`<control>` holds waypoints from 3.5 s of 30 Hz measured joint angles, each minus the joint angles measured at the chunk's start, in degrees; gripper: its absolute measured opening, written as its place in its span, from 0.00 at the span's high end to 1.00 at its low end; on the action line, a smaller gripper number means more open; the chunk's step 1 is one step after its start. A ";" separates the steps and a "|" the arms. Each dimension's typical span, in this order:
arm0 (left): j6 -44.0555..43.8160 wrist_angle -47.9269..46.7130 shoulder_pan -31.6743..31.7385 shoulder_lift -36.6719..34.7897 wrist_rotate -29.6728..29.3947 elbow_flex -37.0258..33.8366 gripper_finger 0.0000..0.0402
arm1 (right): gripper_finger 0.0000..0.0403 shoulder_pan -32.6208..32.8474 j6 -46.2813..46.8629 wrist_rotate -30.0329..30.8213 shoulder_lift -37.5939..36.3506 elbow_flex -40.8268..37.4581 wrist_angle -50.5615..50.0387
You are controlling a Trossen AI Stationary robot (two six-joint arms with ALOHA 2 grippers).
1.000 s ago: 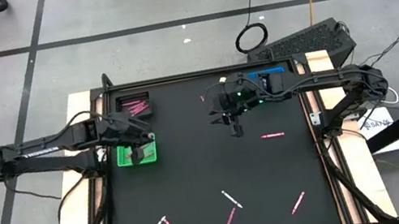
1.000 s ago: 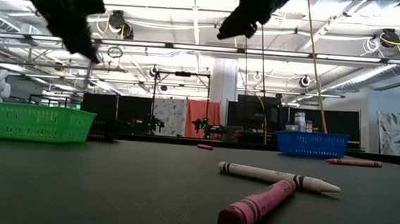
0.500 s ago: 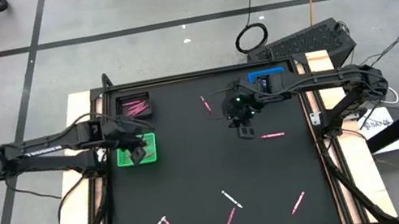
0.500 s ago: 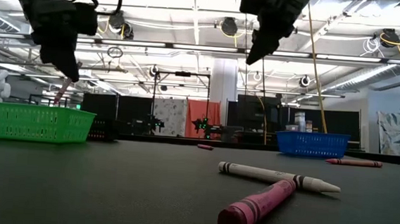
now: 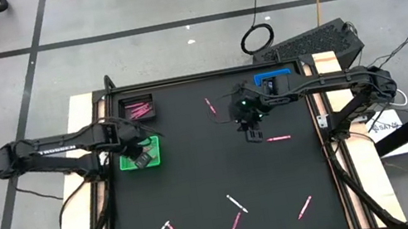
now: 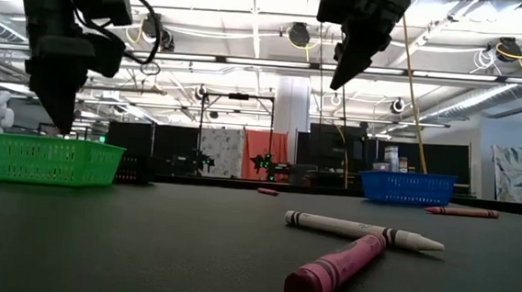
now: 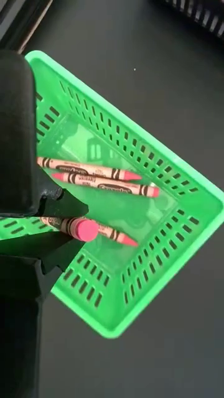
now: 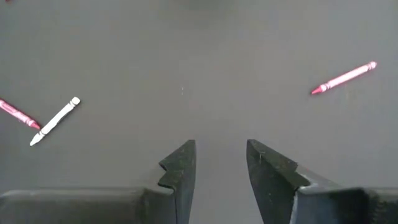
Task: Sort crayons
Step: Put the pink crayon into the green bin, then put the white crayon into the blue bin
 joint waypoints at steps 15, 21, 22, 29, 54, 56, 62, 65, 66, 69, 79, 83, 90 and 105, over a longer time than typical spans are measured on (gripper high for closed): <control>3.08 0.73 0.00 8.21 -1.76 0.02 0.79 | 0.68 -0.10 0.82 6.90 0.00 0.00 -7.06; 2.81 0.47 -0.02 8.04 -1.74 1.28 0.78 | 0.68 -0.74 4.34 7.10 0.00 0.00 -10.79; 2.90 0.39 -0.02 7.96 -1.72 1.91 0.78 | 0.68 -0.74 5.16 7.10 0.00 -0.02 -12.07; 4.65 0.61 -1.08 7.96 -1.68 7.08 0.78 | 0.68 0.60 12.62 4.37 0.00 -3.87 -12.60; -1.91 0.87 -16.35 7.96 1.72 9.44 0.78 | 0.73 15.94 45.63 -5.00 3.25 -8.76 13.25; -1.91 1.24 -17.05 7.96 1.71 9.44 0.78 | 0.76 18.23 48.75 -4.96 4.21 -8.76 15.95; -1.93 2.12 -18.98 7.96 1.71 9.44 0.78 | 0.82 24.71 56.07 -5.03 7.48 -8.76 25.63; -1.95 2.11 -19.89 7.96 1.70 9.44 0.78 | 0.81 26.65 59.69 -5.07 9.32 -8.76 30.75; -1.98 2.11 -20.21 7.96 1.70 9.44 0.78 | 0.80 27.18 60.23 -5.02 9.94 -8.72 32.46; -2.13 2.11 -21.10 7.96 1.73 9.41 0.78 | 0.77 28.54 61.60 -4.71 11.98 -8.70 36.37; -3.42 2.14 -23.10 7.94 2.00 9.39 0.78 | 0.63 29.87 63.50 -0.42 18.11 -8.43 35.61; -3.40 2.16 -23.10 7.95 2.00 9.38 0.78 | 0.63 30.21 64.27 -0.57 20.86 -6.23 32.51; -3.40 2.23 -23.10 7.96 2.00 9.37 0.78 | 0.63 30.42 61.62 -0.48 24.36 0.14 23.61; -3.11 2.24 -23.08 7.96 1.54 9.37 0.78 | 0.64 31.24 63.36 1.53 29.55 1.46 21.43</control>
